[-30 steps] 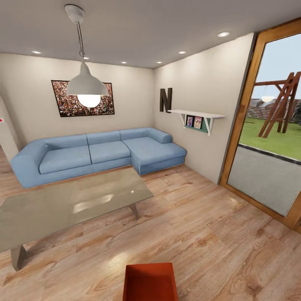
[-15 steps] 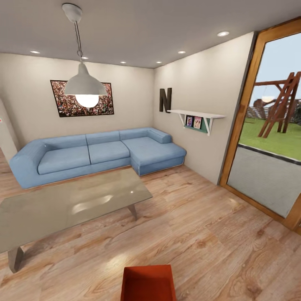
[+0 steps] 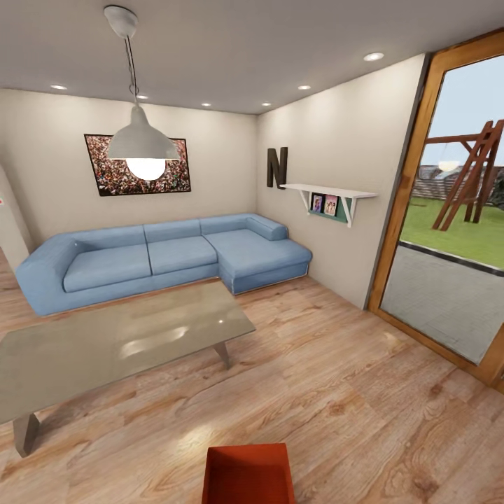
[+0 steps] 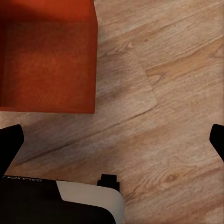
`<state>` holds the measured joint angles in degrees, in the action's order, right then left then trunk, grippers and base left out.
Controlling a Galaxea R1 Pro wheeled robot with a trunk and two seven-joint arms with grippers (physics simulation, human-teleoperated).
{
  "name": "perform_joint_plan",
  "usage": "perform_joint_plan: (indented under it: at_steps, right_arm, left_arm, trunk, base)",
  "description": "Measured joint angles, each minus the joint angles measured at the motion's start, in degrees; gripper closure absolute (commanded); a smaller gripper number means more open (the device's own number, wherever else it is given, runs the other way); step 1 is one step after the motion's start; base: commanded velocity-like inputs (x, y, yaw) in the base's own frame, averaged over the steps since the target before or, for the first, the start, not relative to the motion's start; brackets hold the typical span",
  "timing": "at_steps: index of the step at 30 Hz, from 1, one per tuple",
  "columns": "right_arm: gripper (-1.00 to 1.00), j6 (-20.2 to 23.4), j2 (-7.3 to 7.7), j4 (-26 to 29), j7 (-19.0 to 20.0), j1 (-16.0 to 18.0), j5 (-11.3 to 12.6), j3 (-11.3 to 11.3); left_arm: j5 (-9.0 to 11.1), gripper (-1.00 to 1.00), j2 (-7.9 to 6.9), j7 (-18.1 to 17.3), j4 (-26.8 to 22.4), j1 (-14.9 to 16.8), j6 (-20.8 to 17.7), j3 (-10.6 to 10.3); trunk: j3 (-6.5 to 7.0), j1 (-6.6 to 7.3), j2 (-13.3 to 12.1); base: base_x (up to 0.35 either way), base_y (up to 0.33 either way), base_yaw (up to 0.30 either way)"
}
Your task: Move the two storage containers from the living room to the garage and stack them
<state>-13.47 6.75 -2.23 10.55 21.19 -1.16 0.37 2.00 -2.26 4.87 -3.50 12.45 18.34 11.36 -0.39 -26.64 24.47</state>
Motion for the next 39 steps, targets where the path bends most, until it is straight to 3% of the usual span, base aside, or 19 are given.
perform_joint_plan:
  at_steps: [28,39]
  right_arm:
    - [-1.0,0.0,-0.07,0.0,0.0,0.0,0.3,0.0]
    - [-1.0,0.1,-0.09,0.0,0.0,0.0,0.4,0.0]
  left_arm:
    - [0.1,-1.0,-0.15,-0.5,0.0,0.0,-0.6,-0.2]
    - [0.2,-1.0,0.27,-0.7,0.0,0.0,-0.7,-0.4]
  trunk:
    - [-0.01,0.0,0.0]
    - [-0.79,0.01,-0.1]
  base:
    - [0.0,0.0,0.0]
    - [0.0,0.0,0.0]
